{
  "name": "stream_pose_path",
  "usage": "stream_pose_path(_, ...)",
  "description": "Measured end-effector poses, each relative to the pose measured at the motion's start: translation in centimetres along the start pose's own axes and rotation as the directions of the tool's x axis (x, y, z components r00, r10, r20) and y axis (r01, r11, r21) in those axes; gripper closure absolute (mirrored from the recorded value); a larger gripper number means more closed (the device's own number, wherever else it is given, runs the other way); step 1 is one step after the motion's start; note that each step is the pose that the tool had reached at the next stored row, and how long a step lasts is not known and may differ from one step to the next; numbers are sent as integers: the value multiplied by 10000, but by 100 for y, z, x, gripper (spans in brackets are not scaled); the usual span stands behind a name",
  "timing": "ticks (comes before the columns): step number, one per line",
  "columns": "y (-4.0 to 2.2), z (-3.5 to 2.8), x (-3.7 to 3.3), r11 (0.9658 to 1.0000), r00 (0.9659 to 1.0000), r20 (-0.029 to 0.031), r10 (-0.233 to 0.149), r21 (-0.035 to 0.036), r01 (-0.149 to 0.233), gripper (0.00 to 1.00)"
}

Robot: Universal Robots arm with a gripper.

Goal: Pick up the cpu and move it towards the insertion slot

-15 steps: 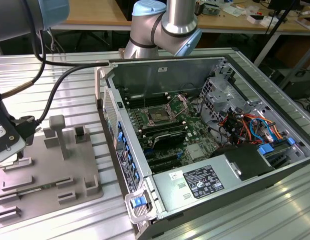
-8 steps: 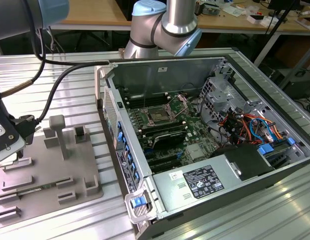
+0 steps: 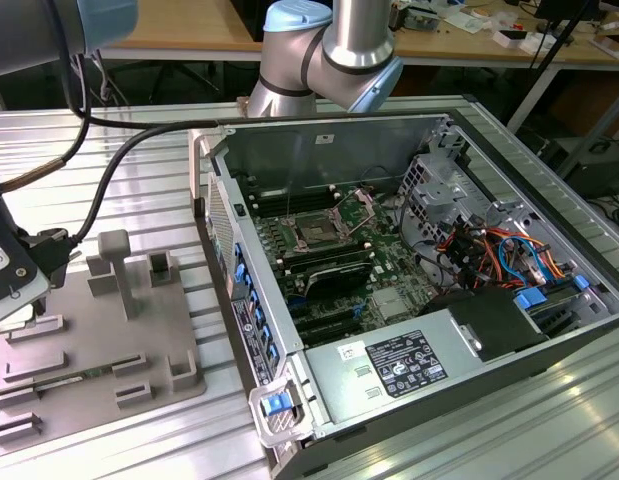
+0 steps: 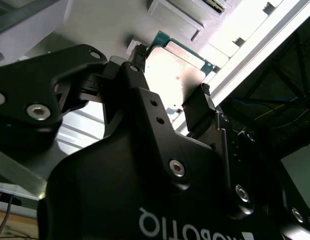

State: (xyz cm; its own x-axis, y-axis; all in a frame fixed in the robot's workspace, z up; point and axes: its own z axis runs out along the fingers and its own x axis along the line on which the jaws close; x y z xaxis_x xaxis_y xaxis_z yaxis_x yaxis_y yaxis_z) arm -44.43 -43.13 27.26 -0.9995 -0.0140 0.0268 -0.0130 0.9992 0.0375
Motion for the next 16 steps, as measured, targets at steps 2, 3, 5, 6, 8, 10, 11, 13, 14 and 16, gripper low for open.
stream_pose_path(2,0,-10,0,10000,10000,-1,0,1,0,45)
stream_pose_path(3,1,-14,0,10000,10000,-1,0,1,0,45)
stream_pose_path(5,1,-24,0,10000,10000,0,-1,0,1,45)
stream_pose_path(6,1,-25,0,10000,10000,2,0,-1,0,45)
stream_pose_path(8,1,-35,1,10000,10000,1,0,-1,0,45)
stream_pose_path(10,2,-41,1,10000,10000,0,-1,0,1,45)
stream_pose_path(11,2,-50,2,10000,10000,-3,0,1,0,45)
stream_pose_path(13,2,-60,2,10000,10000,0,0,0,0,45)
stream_pose_path(14,2,-63,1,10000,10000,1,-1,-1,1,45)
stream_pose_path(16,2,-67,2,10000,10000,-1,0,0,0,45)
